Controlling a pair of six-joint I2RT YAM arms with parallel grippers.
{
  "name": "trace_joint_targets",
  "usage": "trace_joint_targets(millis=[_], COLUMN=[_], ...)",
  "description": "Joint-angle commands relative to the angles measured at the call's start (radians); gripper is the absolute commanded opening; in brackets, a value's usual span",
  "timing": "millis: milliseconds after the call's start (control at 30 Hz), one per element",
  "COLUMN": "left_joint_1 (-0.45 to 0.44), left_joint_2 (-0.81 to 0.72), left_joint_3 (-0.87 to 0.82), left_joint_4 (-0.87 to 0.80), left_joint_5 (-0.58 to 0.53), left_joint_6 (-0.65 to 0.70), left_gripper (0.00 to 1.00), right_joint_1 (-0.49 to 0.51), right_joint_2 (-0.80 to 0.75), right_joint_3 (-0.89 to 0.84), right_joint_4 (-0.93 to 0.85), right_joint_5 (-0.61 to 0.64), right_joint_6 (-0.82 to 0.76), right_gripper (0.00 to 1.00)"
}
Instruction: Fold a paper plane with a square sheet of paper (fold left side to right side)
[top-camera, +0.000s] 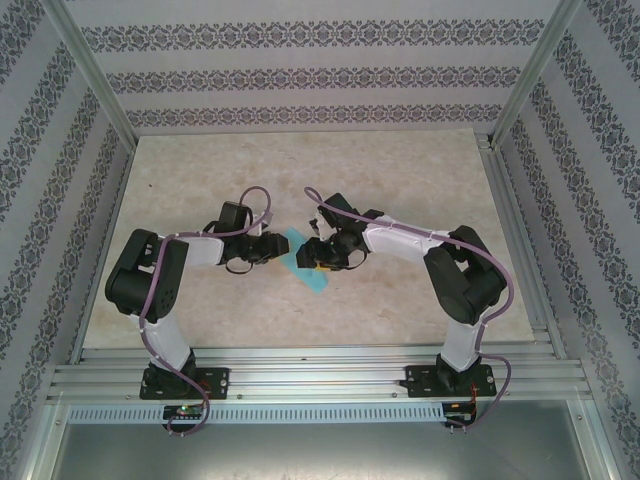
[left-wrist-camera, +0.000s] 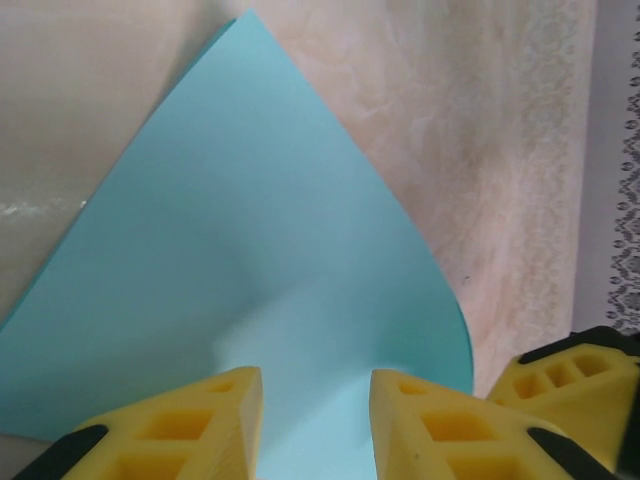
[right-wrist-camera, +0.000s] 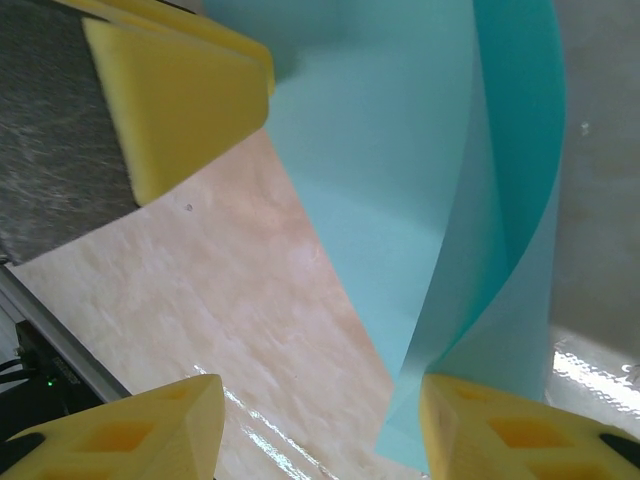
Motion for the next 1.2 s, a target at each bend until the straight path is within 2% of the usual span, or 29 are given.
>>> trace_joint_targets(millis=[0, 133, 300, 533, 700, 933, 1067, 1167], left_joint_1=[0.009, 0.008, -0.012, -0.045, -0.059, -0.092, -0.1, -0.102], left_joint_2=[-0.029, -0.017, 0.004, 0.061, 0.098, 0.136, 0.148, 0.16], left_joint_3=[-0.016, -0.023, 0.003, 0.07, 0.09, 0.141, 0.163, 0.169], left_joint_4=[0.161, 0.249, 0.241, 0.127, 0.138, 0.058, -0.013, -0.029], left_joint_5=[0.103, 0.151, 0.167, 0.153, 0.15, 0.133, 0.115, 0.117], left_joint_6=[-0.109, -0.19, -0.205, -0.196, -0.237, -0.227, -0.193, -0.186], left_gripper=[0.36, 0.39, 0.4, 0.41, 0.43, 0.46, 0.44, 0.38], right_joint_1=[0.003, 0.004, 0.001, 0.0, 0.0, -0.002, -0.003, -0.003], right_joint_2=[0.007, 0.005, 0.006, 0.005, 0.005, 0.003, 0.005, 0.006], right_joint_3=[-0.011, -0.017, -0.021, -0.023, -0.025, -0.026, -0.028, -0.027], right_joint_4=[0.018, 0.019, 0.026, 0.026, 0.028, 0.026, 0.029, 0.031], right_joint_5=[0.01, 0.011, 0.013, 0.016, 0.016, 0.019, 0.02, 0.018], right_joint_6=[0.003, 0.003, 0.004, 0.004, 0.006, 0.006, 0.006, 0.006], right_gripper=[0.54, 0.54, 0.54, 0.54, 0.54, 0.53, 0.54, 0.54])
